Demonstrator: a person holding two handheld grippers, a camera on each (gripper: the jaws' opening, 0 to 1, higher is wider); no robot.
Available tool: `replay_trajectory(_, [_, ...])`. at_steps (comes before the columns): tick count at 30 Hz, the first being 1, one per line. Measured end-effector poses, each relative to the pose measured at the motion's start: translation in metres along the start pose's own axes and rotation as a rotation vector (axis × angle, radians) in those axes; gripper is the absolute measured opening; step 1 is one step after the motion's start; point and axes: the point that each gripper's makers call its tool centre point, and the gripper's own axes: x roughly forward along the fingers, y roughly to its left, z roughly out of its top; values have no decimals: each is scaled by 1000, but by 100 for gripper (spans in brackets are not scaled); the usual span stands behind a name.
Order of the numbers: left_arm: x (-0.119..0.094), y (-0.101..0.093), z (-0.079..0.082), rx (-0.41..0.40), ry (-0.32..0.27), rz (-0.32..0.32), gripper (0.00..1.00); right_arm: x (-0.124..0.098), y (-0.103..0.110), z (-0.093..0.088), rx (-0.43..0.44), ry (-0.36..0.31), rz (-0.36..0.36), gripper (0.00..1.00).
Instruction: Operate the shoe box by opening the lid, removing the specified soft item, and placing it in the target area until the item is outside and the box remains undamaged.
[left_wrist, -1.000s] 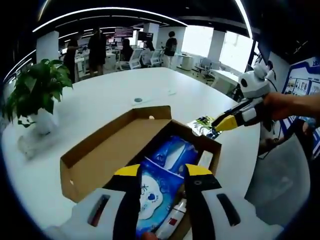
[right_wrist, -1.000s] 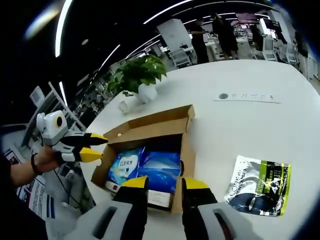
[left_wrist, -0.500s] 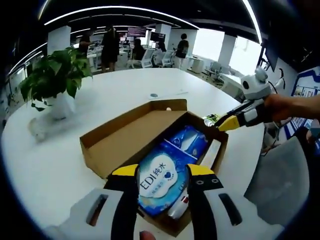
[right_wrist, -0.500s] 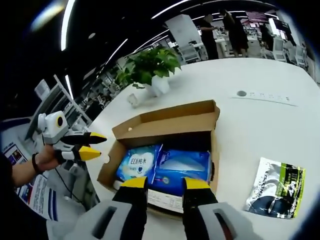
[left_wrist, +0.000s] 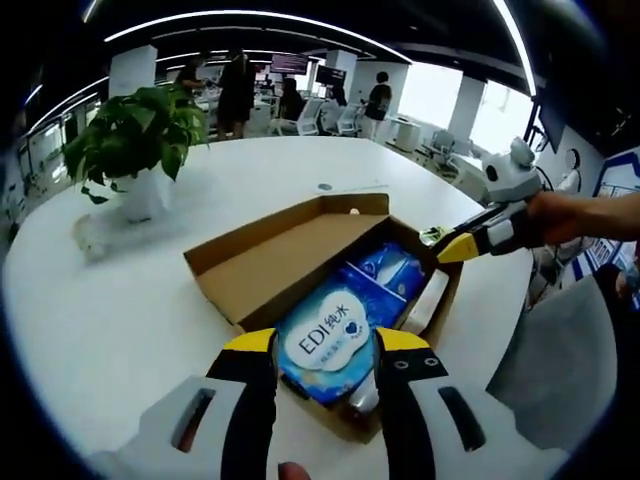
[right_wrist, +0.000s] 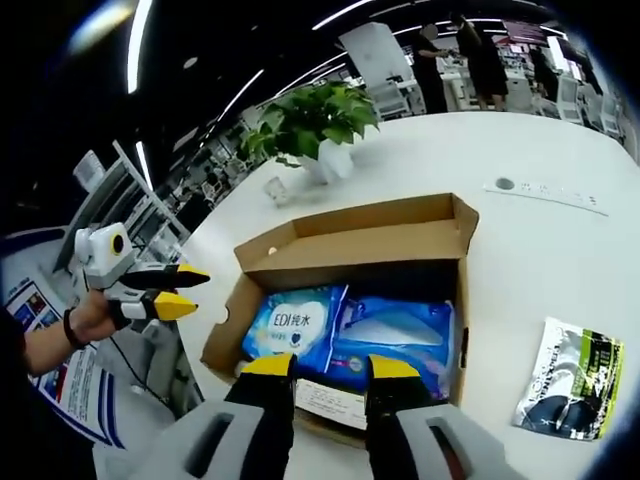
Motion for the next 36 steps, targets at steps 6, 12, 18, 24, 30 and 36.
replay_trajectory(6, [-5,3,-5,-11,-4,7,38,14,6,1,-1,9,3,23])
replay_trajectory(12, [-12,4,-11,-26,-8,12,37,33,11,-1,3,28,7,23])
replay_trajectory(18, [-18,7,-20,-43,-9,20,37,48,13,-2,2,47,7,22])
replay_trajectory(24, [-22,10,-28,-64,-9,26,37,54,19,-6,17,57,-9,21])
replay_trajectory(30, [-26,13,-40,-85,3,34,37,58,19,-11,29,65,-29,20])
replay_trajectory(36, [-31,15,-48,-98,7,40,37,72,7,-9,37,81,-42,19])
